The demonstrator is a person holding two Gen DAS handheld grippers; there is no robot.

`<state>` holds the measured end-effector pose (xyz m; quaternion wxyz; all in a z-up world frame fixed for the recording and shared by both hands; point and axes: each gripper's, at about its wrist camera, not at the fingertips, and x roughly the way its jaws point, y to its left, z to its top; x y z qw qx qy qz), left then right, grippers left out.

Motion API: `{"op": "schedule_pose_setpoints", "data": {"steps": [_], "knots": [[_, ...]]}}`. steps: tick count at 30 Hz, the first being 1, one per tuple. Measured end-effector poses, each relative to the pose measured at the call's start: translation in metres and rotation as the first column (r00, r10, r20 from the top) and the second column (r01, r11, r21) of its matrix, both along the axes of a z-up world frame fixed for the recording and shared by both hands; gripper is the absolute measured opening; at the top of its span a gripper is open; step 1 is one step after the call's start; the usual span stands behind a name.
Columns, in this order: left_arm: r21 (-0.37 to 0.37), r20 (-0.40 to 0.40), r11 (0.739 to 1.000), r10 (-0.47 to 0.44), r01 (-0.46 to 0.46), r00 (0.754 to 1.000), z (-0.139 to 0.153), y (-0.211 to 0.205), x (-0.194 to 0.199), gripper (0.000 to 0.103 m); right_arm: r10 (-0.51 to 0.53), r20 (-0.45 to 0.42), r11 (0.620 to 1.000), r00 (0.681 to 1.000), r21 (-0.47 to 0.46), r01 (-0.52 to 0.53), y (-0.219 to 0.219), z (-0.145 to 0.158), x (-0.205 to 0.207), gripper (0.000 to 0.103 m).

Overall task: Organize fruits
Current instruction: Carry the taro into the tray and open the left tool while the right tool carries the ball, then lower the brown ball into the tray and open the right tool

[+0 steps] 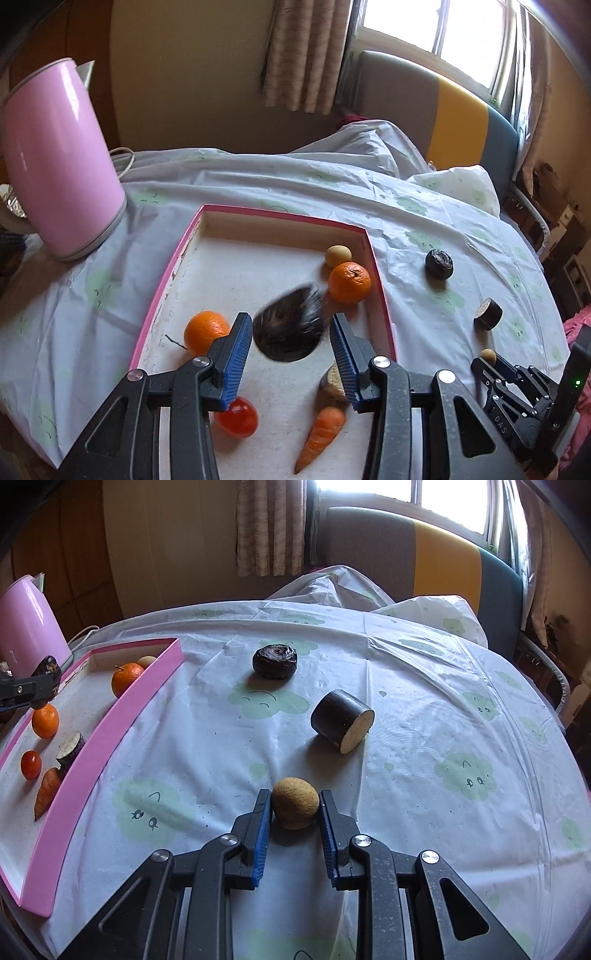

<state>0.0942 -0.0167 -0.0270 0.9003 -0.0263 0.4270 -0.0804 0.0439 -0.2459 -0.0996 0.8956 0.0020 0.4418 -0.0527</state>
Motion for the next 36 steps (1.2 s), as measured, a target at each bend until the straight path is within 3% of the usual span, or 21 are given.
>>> {"op": "schedule_pose_setpoints", "data": {"steps": [12, 22, 36], "knots": [[-0.003, 0.005, 1.000, 0.004, -0.004, 1.000, 0.009, 0.005, -0.021, 0.048, -0.004, 0.001, 0.998, 1.000, 0.058, 0.004, 0.009, 0.010, 0.004, 0.025], [-0.005, -0.002, 1.000, 0.009, -0.009, 1.000, 0.007, 0.016, -0.035, 0.048, 0.158, 0.075, 0.977, 0.985, 0.130, -0.166, 0.071, 0.047, 0.018, 0.025], [-0.031, 0.005, 0.998, 0.054, -0.054, 0.999, 0.009, 0.037, -0.042, 0.046, 0.318, 0.082, 0.929, 0.945, 0.175, -0.327, 0.146, 0.064, 0.054, 0.026]]}}
